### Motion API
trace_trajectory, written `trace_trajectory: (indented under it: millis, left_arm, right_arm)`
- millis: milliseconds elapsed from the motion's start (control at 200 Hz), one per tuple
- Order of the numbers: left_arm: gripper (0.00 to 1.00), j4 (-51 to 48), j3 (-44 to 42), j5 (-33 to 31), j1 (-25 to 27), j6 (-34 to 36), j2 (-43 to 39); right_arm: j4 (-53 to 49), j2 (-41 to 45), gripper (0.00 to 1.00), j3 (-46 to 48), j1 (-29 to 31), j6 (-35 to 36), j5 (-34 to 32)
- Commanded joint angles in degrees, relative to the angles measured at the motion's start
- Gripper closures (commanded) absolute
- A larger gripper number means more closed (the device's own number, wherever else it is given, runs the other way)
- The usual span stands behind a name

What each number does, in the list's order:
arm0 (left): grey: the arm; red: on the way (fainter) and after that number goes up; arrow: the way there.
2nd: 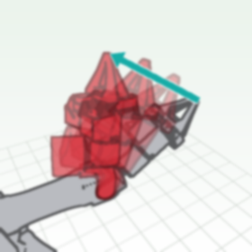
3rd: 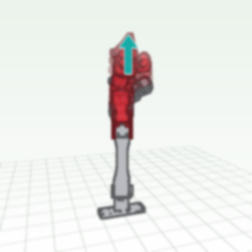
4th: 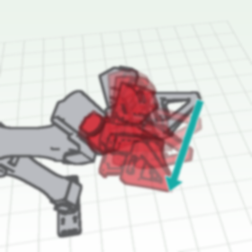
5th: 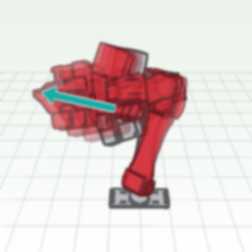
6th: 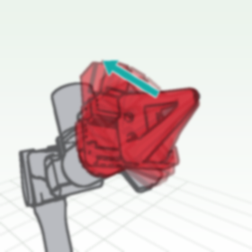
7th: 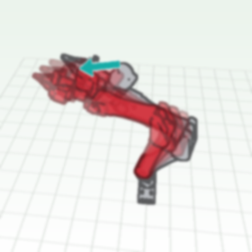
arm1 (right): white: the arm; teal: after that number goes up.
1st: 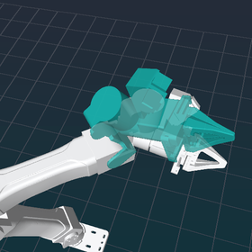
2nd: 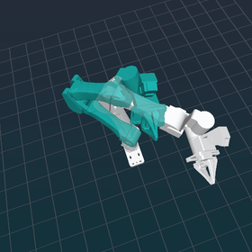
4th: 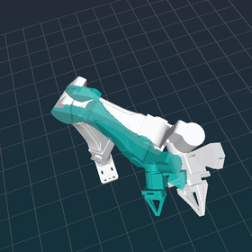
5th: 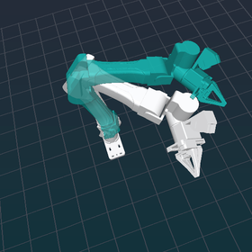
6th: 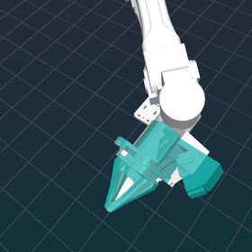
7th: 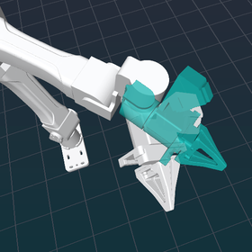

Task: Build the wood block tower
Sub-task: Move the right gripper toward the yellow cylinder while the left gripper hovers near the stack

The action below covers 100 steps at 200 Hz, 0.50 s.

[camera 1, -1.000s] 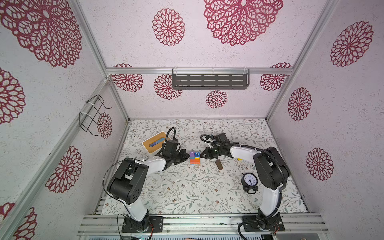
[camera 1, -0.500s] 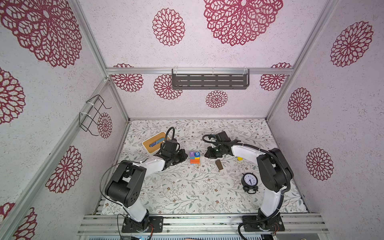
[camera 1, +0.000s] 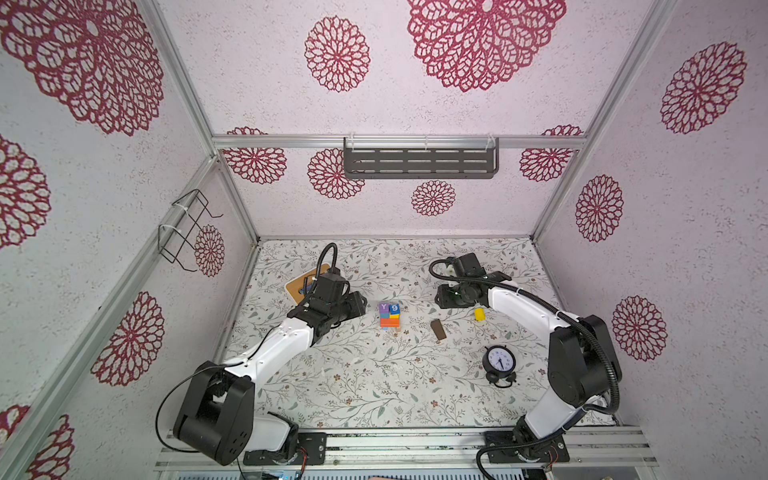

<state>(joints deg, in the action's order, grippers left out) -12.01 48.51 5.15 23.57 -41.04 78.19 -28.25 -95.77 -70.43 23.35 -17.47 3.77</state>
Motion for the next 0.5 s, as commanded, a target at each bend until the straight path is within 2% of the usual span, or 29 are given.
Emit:
trace_trajectory:
  millis: [0,215,495]
  left_arm:
    - [0.33,-2.6,-2.2,-2.1,-0.2,0.9,-2.3]
    - [0.10,-3.4,-5.6,-3.9,-0.4,2.4,-6.5]
    - [0.04,-3.2,-7.0,-3.8,-1.0,2.1,-8.7]
  right_arm:
    - [-3.8,2.7,0.51,0.9,-2.5,1.4,-5.5]
    - [-3.6,3.9,0.48,3.3,-9.1,2.2,-6.5]
    - [-1.7,1.6,0.48,5.6,-14.2,2.5,-5.4]
